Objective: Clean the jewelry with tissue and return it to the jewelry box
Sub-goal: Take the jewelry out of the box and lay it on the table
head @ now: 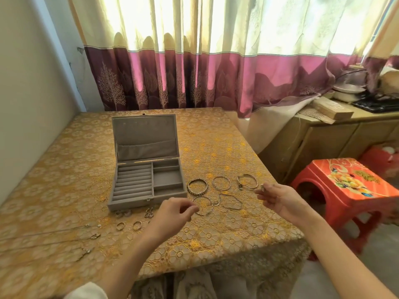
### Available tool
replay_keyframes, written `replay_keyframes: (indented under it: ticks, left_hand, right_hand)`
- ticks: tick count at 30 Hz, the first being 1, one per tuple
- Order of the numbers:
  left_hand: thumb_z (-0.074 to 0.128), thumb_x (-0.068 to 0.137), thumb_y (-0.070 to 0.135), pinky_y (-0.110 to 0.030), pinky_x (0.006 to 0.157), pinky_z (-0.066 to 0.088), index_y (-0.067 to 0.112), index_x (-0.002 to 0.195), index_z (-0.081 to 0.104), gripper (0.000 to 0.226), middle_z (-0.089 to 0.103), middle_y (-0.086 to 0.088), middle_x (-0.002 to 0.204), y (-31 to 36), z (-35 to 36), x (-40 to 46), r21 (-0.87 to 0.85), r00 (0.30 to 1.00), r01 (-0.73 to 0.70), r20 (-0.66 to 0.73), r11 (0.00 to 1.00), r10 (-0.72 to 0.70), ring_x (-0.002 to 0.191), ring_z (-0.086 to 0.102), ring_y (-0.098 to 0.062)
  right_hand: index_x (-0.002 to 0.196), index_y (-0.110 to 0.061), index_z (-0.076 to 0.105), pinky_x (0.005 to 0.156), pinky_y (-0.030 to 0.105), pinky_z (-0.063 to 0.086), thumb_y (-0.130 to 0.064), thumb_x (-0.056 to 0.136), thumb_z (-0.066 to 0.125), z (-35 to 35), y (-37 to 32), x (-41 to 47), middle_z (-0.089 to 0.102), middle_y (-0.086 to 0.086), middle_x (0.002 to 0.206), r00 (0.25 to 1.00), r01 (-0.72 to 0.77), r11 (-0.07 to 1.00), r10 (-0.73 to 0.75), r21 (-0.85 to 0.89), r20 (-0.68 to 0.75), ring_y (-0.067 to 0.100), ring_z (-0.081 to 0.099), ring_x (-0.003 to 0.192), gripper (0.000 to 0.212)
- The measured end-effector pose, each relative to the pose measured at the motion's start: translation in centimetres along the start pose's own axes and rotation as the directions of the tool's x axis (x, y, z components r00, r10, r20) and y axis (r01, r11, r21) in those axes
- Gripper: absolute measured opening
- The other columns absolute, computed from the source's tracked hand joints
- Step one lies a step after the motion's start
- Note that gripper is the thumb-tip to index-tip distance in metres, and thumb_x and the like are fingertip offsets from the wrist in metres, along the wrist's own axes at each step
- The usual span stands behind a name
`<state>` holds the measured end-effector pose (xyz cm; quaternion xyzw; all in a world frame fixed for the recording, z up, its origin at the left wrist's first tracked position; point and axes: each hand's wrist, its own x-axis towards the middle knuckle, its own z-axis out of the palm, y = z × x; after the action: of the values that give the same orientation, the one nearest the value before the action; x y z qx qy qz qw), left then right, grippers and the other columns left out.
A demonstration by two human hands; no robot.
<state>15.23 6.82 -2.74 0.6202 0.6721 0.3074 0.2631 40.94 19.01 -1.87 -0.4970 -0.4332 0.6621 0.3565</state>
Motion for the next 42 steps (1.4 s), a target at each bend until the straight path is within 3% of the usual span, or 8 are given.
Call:
replay_keyframes:
  ticks: [2, 5, 9, 16, 24, 28, 34, 42]
  left_hand:
    - [0.056, 0.091, 0.028, -0.010, 0.055, 0.042, 0.020, 0.101, 0.069, 0.018, 0.061, 0.013, 0.074, -0.3, 1.4, -0.5, 0.053, 1.000, 0.005, -0.030, 0.999, -0.004, 0.058, 0.052, 0.005]
    - [0.057, 0.091, 0.027, -0.019, 0.081, 0.050, 0.020, 0.105, 0.069, 0.020, 0.067, 0.009, 0.094, -0.9, 2.7, -0.9, 0.142, 0.997, -0.003, -0.081, 0.990, 0.015, 0.081, 0.057, 0.000]
    - [0.058, 0.089, 0.031, -0.030, 0.096, 0.041, 0.024, 0.101, 0.069, 0.018, 0.066, 0.011, 0.101, -1.3, 3.8, -1.0, 0.271, 0.988, -0.032, -0.138, 0.962, 0.071, 0.092, 0.055, -0.003]
    - [0.060, 0.088, 0.028, -0.023, 0.088, 0.033, 0.022, 0.099, 0.068, 0.015, 0.063, 0.008, 0.100, -2.2, 4.9, -0.8, 0.340, 0.962, -0.037, -0.242, 0.940, 0.125, 0.096, 0.050, -0.008]
    - [0.069, 0.081, 0.015, -0.030, 0.076, 0.052, 0.013, 0.093, 0.070, 0.012, 0.060, 0.003, 0.087, -3.5, 5.9, -1.4, 0.365, 0.953, -0.133, -0.208, 0.921, 0.219, 0.084, 0.054, -0.013]
    - [0.068, 0.081, 0.015, -0.036, 0.071, 0.052, 0.013, 0.096, 0.066, 0.016, 0.062, 0.002, 0.090, -3.9, 6.2, -1.4, 0.432, 0.952, -0.155, -0.174, 0.889, 0.251, 0.083, 0.057, -0.016]
    - [0.064, 0.085, 0.020, -0.030, 0.074, 0.045, 0.017, 0.094, 0.067, 0.010, 0.060, 0.005, 0.091, -3.8, 5.6, -1.1, 0.445, 0.967, -0.169, -0.097, 0.880, 0.235, 0.084, 0.055, -0.013]
    - [0.040, 0.090, 0.045, -0.026, 0.074, 0.033, 0.030, 0.095, 0.064, 0.029, 0.057, 0.016, 0.091, -1.8, 3.0, 1.1, 0.501, 0.989, -0.105, 0.141, 0.859, 0.039, 0.090, 0.046, -0.008]
  right_hand:
    - [0.088, -0.005, 0.058, 0.061, 0.025, 0.045, -0.014, 0.094, 0.049, -1.6, 1.5, 0.3, 0.067, 0.009, 0.082, 0.998, 0.010, 0.995, -0.017, -0.101, -0.066, 0.018, 0.060, 0.073, 0.015]
    - [0.087, -0.005, 0.064, 0.058, 0.021, 0.041, -0.017, 0.091, 0.055, -3.4, 3.4, 0.7, 0.067, 0.007, 0.082, 0.983, 0.053, 0.924, -0.116, -0.380, -0.144, 0.016, 0.059, 0.073, 0.015]
    - [0.072, -0.015, 0.067, 0.063, 0.023, 0.042, -0.021, 0.086, 0.063, -4.3, 5.1, 0.8, 0.064, -0.001, 0.073, 0.963, 0.109, 0.814, -0.230, -0.571, -0.143, 0.013, 0.055, 0.071, 0.015]
    - [0.081, -0.014, 0.066, 0.065, 0.028, 0.037, -0.029, 0.088, 0.059, -3.5, 6.4, 1.1, 0.059, -0.008, 0.072, 0.921, 0.111, 0.640, -0.354, -0.760, -0.164, 0.012, 0.054, 0.073, 0.018]
    - [0.077, -0.021, 0.062, 0.086, 0.043, 0.041, -0.031, 0.083, 0.064, -3.1, 8.6, 2.0, 0.061, -0.002, 0.078, 0.833, 0.109, 0.570, -0.500, -0.814, -0.239, 0.025, 0.054, 0.088, 0.011]
    - [0.078, -0.023, 0.057, 0.083, 0.042, 0.040, -0.028, 0.084, 0.063, -2.9, 9.4, 2.2, 0.057, -0.006, 0.075, 0.783, 0.159, 0.529, -0.582, -0.834, -0.220, 0.022, 0.052, 0.084, 0.010]
    - [0.083, -0.016, 0.062, 0.076, 0.036, 0.036, -0.023, 0.085, 0.063, -2.9, 10.3, 2.2, 0.061, -0.001, 0.085, 0.701, 0.188, 0.417, -0.691, -0.889, -0.176, 0.014, 0.043, 0.083, 0.008]
    - [0.095, -0.014, 0.063, 0.080, 0.035, 0.040, -0.026, 0.086, 0.057, -2.9, 9.6, 1.8, 0.060, -0.004, 0.091, 0.770, 0.146, 0.535, -0.590, -0.832, -0.244, 0.011, 0.045, 0.087, 0.016]
